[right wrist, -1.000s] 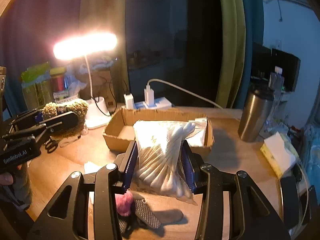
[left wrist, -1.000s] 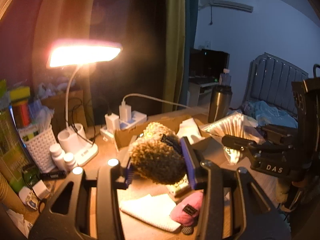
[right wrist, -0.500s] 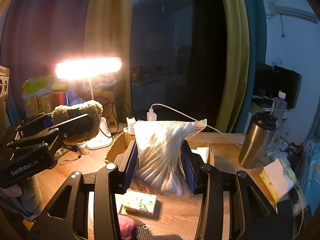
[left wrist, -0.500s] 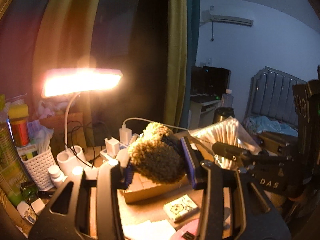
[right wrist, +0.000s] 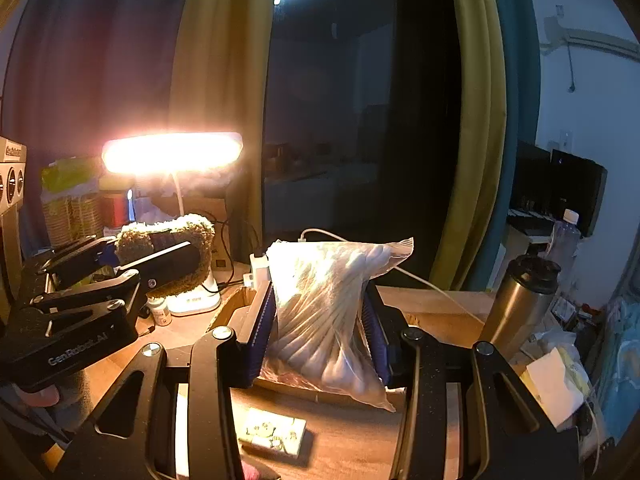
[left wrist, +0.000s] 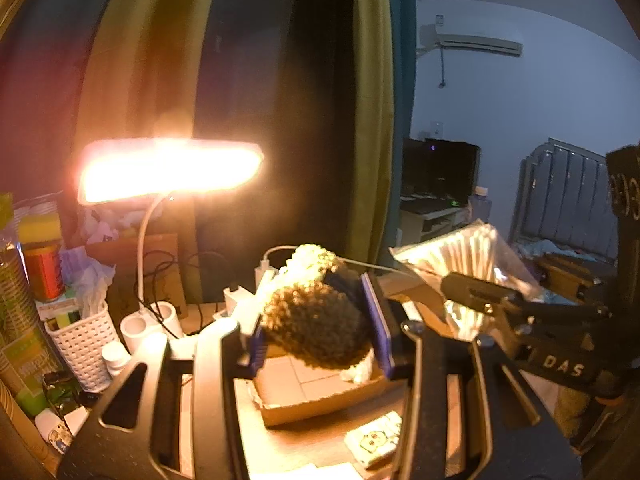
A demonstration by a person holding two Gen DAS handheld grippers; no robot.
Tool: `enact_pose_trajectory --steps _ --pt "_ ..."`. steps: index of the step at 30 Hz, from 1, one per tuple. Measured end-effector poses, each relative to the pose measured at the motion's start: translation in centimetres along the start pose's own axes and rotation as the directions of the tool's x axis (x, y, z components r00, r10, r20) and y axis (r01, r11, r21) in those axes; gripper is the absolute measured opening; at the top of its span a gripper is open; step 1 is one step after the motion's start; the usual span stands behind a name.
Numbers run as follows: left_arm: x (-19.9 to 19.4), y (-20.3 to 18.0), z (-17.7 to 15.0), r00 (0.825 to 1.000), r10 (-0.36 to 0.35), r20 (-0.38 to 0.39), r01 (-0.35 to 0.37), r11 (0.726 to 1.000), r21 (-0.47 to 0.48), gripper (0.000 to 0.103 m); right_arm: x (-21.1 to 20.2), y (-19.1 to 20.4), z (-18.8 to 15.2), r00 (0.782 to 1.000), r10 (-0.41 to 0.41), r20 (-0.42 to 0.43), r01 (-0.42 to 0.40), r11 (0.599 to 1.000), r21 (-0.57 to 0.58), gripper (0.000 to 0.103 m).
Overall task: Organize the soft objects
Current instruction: 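Lift and carry the swab bag and brown pad with both grippers toward the box, then lower both grippers into the box and release the brown pad and swab bag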
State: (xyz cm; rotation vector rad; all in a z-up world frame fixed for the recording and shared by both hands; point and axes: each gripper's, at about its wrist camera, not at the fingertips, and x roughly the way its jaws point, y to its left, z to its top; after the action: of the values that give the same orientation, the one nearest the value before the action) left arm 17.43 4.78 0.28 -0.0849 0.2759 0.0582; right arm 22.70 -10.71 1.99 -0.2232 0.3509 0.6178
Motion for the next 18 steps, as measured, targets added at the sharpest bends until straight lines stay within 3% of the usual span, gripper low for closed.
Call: enact_pose_trajectory --steps 8,18 --pt "2.6 1.5 -0.7 0.996 0.09 -0.018 -0.091 0.996 -0.014 0.042 1.5 -0.1 -0.1 1.0 0.014 0.01 -0.014 1.0 -0.001 0.045" --pt "5.7 2.4 -1.7 0.993 0.106 -0.05 -0.108 0.994 -0.028 0.042 4.5 -1.0 -0.4 0.999 0.039 -0.005 -0.039 0.999 0.025 0.045"
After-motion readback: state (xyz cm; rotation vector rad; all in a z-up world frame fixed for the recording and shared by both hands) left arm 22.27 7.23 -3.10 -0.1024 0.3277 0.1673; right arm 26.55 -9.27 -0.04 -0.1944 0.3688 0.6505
